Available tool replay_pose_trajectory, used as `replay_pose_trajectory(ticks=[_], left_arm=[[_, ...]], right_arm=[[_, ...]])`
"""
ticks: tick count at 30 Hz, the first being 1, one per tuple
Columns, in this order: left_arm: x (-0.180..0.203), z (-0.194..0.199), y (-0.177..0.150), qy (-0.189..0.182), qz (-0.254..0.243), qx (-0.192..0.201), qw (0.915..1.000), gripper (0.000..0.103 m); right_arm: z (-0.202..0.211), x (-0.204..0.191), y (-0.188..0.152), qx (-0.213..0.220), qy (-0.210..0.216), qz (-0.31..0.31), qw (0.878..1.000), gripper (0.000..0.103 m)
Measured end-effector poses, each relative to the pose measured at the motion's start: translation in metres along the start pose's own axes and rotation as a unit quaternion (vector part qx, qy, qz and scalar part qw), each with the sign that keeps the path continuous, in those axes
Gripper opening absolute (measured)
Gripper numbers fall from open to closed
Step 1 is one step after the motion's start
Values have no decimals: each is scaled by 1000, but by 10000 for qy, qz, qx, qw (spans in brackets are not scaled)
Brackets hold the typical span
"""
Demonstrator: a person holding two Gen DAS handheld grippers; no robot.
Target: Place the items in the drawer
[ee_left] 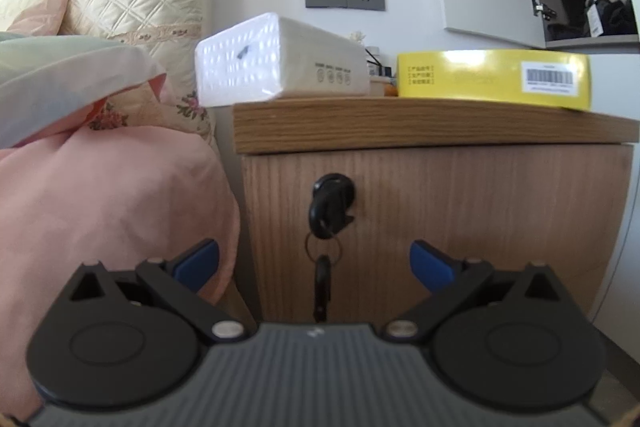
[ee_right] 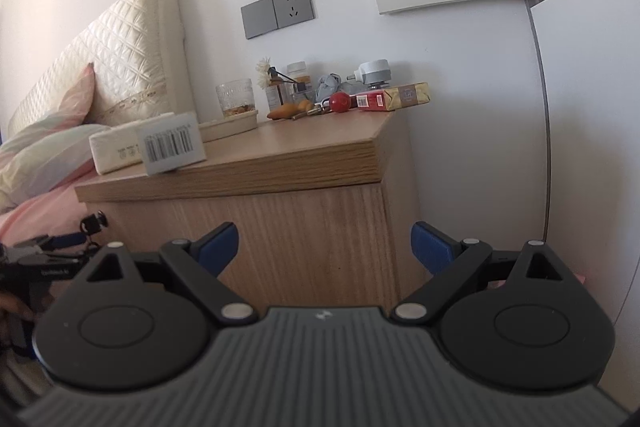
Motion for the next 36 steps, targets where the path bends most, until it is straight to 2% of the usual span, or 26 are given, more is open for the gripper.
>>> replay_pose_trajectory(ticks=[5, 8, 19, 25, 26, 31, 36], left_arm=[[-4, -11, 0, -83, 85, -26, 9999, 103], [-4, -16, -2, -112, 34, -48, 9999, 103], [-3, -24, 2, -550, 34, 9, 9985, 103], [4, -26, -3, -640, -167, -120, 9977, 103], [4, -26, -4, -648, -157, -115, 9977, 103], [4, -25, -5, -694, -127, -79, 9975, 102], [4, -23, -6, -747, -153, -74, 9971, 102]], right_arm=[[-10, 5, -6, 18, 209, 126, 9997, 95], [-14, 5, -6, 138, 129, 284, 9994, 95], [-31, -2, -11, 201, 343, 470, 9981, 95], [-39, 4, -14, 190, 399, 267, 9987, 95], [-39, 4, -14, 202, 487, 231, 9983, 98], [-39, 2, -14, 203, 654, 426, 9967, 98], [-37, 11, -10, 163, 931, 183, 9954, 99]])
Point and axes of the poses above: each gripper's, at about its wrist camera, not at the fingertips, and z roughly against the way its jaws point, x to its right, y to its top, the point moved 4 cm from there along -z, roughly the way its jaws point, and after that the axes turned 12 degrees about x, right-handed, at the moved point
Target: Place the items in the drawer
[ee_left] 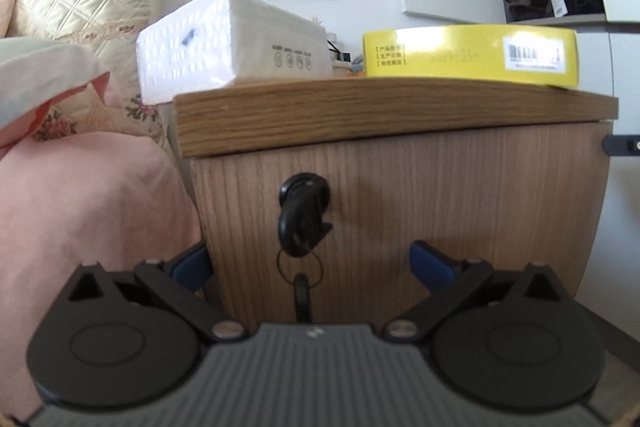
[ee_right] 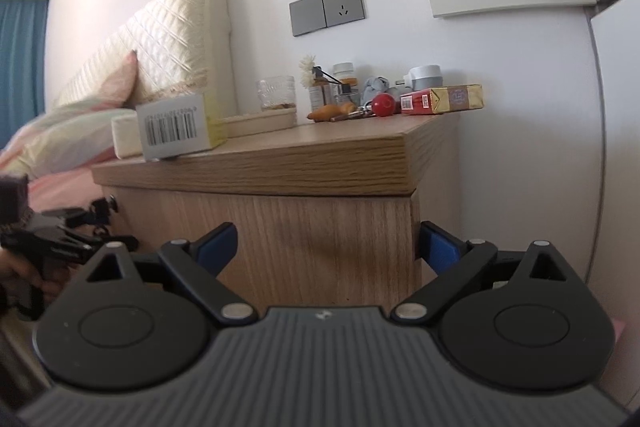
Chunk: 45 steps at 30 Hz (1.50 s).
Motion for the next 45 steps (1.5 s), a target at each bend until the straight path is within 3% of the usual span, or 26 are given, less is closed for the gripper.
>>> replay_pose_trajectory(ticks=[14, 45], left_arm=[[4, 21, 0, -7, 52, 64, 10000, 102], [27, 112, -8, 49, 52, 260, 9996, 103]], right_arm=[[13, -7, 2, -145, 224, 111, 9996, 100], [95, -48, 3, -342, 674, 434, 9962, 100]])
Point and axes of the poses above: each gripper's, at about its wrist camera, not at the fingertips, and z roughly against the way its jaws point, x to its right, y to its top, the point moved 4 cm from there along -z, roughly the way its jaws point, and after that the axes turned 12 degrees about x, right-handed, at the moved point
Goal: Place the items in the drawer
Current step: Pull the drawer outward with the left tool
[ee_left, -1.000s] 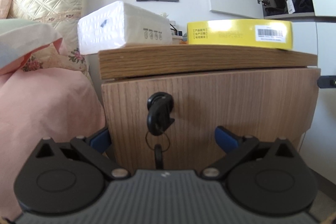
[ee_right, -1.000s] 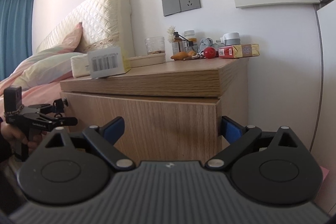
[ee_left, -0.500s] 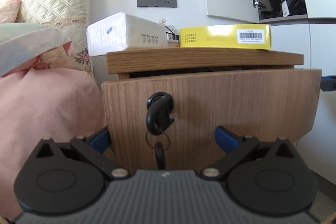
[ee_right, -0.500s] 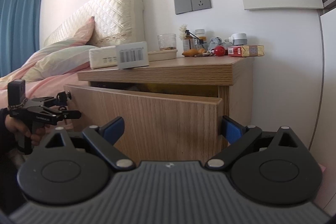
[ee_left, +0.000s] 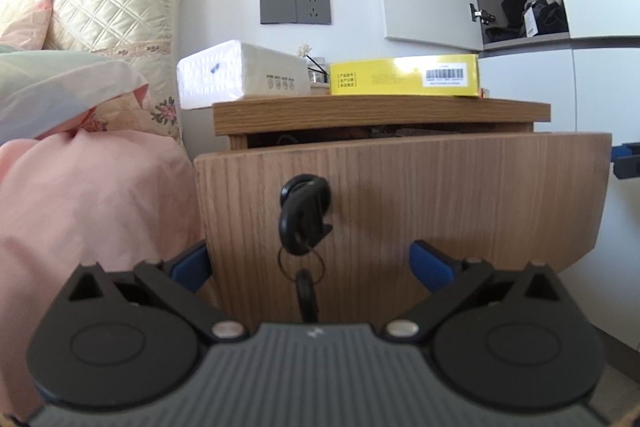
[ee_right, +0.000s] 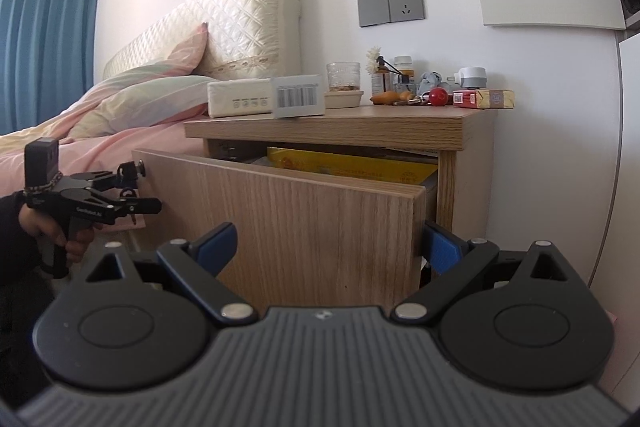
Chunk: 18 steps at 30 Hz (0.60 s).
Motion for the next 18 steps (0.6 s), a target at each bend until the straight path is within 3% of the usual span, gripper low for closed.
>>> replay_pose_trajectory(ticks=[18], left_arm=[[7, 40, 0, 65, 185, 85, 9998, 103]], right_arm=[[32, -18, 5, -148, 343, -70, 9993, 100]])
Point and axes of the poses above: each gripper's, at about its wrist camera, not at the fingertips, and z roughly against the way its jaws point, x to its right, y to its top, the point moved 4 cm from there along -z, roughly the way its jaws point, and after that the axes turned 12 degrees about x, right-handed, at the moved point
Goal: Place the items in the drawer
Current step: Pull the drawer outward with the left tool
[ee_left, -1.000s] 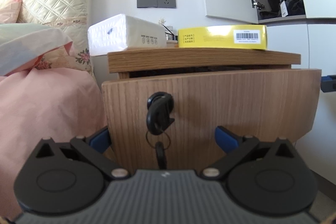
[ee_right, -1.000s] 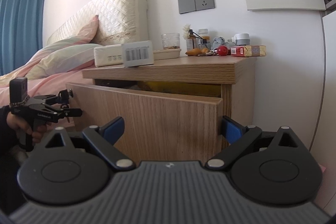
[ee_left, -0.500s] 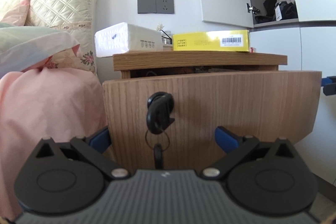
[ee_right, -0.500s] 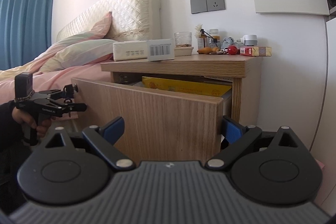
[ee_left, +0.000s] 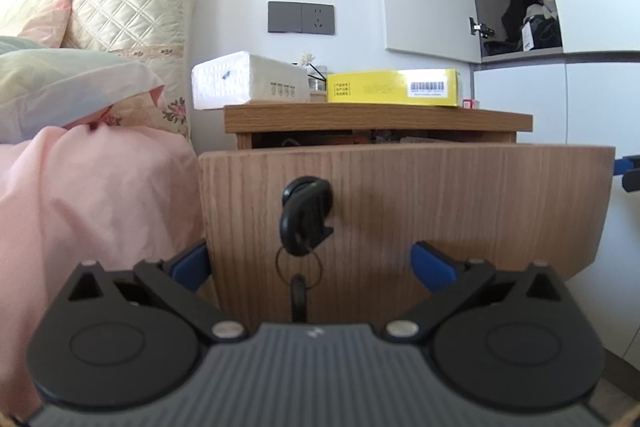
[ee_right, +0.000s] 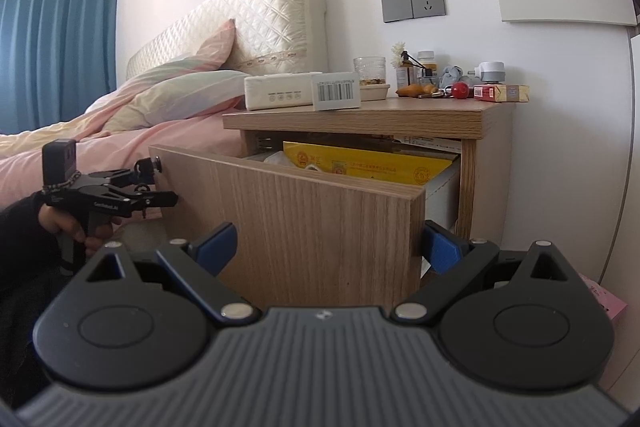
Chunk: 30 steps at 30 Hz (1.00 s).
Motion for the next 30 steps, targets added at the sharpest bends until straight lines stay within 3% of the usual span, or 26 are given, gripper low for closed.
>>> replay_pose_trajectory(ticks=[17, 30], left_arm=[[1, 21, 2, 35, 175, 1, 9998, 103], [3, 25, 5, 164, 210, -12, 9996, 103]], right_arm=[[18, -10, 0, -93, 254, -37, 9996, 100], [9, -13, 3, -251, 39, 91, 9996, 101]])
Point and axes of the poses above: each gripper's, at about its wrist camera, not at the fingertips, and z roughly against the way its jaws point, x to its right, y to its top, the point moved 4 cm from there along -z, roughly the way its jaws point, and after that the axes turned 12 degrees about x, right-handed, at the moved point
